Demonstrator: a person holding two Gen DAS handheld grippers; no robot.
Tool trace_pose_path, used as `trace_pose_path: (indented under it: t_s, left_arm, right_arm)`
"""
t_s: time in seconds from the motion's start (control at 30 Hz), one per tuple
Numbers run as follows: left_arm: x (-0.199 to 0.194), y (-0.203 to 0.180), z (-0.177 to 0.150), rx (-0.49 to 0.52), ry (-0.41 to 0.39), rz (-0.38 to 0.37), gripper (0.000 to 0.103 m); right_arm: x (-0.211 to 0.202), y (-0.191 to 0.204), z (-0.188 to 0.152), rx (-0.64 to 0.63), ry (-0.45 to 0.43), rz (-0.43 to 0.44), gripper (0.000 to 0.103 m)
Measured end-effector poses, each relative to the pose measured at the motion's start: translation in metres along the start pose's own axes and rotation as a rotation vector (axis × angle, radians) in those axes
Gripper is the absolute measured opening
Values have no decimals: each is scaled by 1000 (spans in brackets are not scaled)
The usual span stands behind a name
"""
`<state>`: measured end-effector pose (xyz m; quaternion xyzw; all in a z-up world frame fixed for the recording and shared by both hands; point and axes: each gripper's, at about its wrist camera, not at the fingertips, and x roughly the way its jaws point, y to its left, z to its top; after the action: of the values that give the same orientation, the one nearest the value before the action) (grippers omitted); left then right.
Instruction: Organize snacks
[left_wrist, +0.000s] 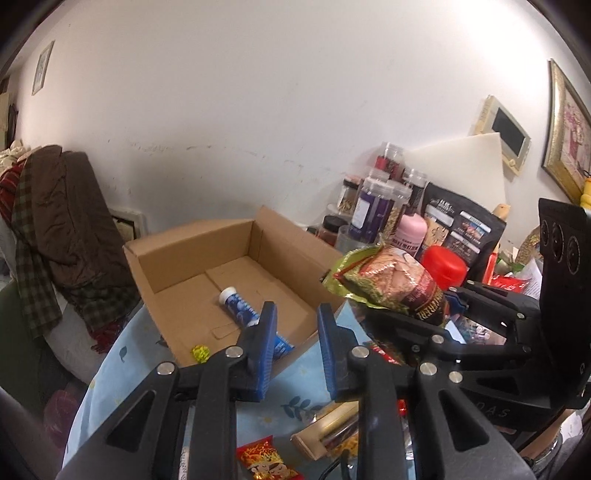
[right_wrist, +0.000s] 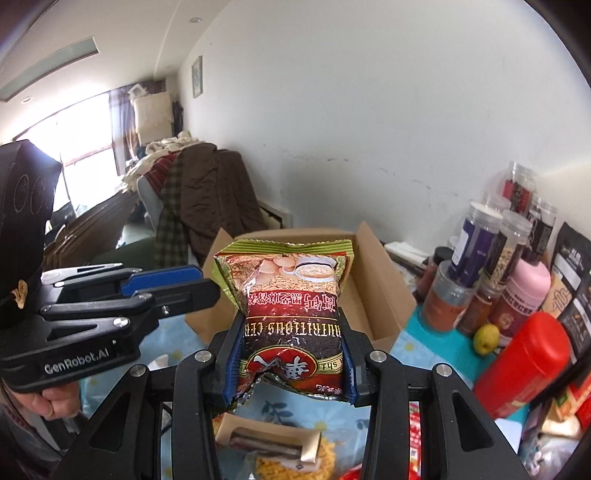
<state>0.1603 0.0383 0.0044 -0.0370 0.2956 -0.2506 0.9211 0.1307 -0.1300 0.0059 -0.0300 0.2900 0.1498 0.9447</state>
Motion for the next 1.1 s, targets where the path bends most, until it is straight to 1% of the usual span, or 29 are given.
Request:
trace_pose_path:
  t_s: [0.23,0.33,0.37,0.47,0.53,0.6,0.67,0.87,1.1]
  left_arm:
    - [1,2,-20,17,81,79,23]
    - [4,5,-33,4,139,112,23]
    - [6,6,-37,-3,157,120,23]
    - [10,10,-53,-35,220,149,31]
    - [12,13,-63,-55,247,159,33]
    - [13,15,-72,-69,268,167,38]
    - [14,16,-81,-86,291,177,41]
    - [27,19,-107,-115,382,201,42]
    - [48,18,-126,-135,471,209,42]
  right_arm:
    - [1,4,-20,13,51,10,42]
    - [-2,8,-32,26,74,9,42]
    - [-4,9,-38,36,84,4,42]
    - [-9,11,-51,56,106,-7,42]
    - [-11,11,-57,66,118,-12,42]
    - [-13,12,-66,78,130,-18,42]
    - [-14,12,-74,93,143,-26,42]
    - [-15,10,-96,138,183,-34,42]
    - [-17,7,-111,168,208,-49,42]
